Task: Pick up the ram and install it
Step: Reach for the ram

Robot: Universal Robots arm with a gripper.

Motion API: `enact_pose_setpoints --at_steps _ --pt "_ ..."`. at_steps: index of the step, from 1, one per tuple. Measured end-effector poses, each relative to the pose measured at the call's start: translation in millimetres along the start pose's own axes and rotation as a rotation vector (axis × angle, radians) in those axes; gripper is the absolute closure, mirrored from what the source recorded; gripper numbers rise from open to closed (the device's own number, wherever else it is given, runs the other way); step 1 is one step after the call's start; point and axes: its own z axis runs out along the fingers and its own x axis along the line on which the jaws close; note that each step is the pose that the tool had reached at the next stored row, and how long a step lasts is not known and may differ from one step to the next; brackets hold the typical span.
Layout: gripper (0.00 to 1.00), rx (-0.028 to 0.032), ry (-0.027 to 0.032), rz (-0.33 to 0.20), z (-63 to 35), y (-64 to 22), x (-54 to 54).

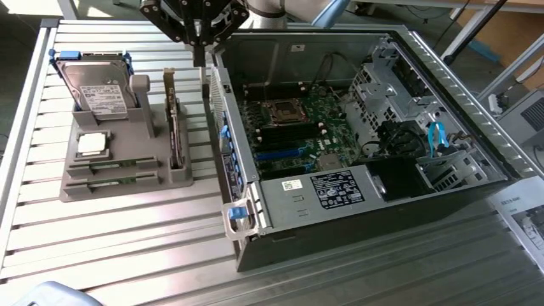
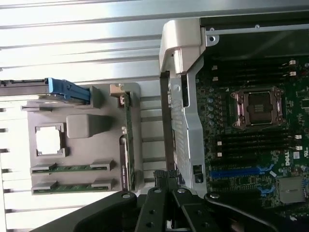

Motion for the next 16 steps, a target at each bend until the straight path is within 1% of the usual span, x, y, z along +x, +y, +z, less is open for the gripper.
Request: enact_pose_setpoints --at_steps 10,16 --pt "0.9 0.0 -0.0001 0.0 -0.8 -2.4 32.2" --pt "0.9 0.0 0.0 0.0 -1.3 -3.7 48.9"
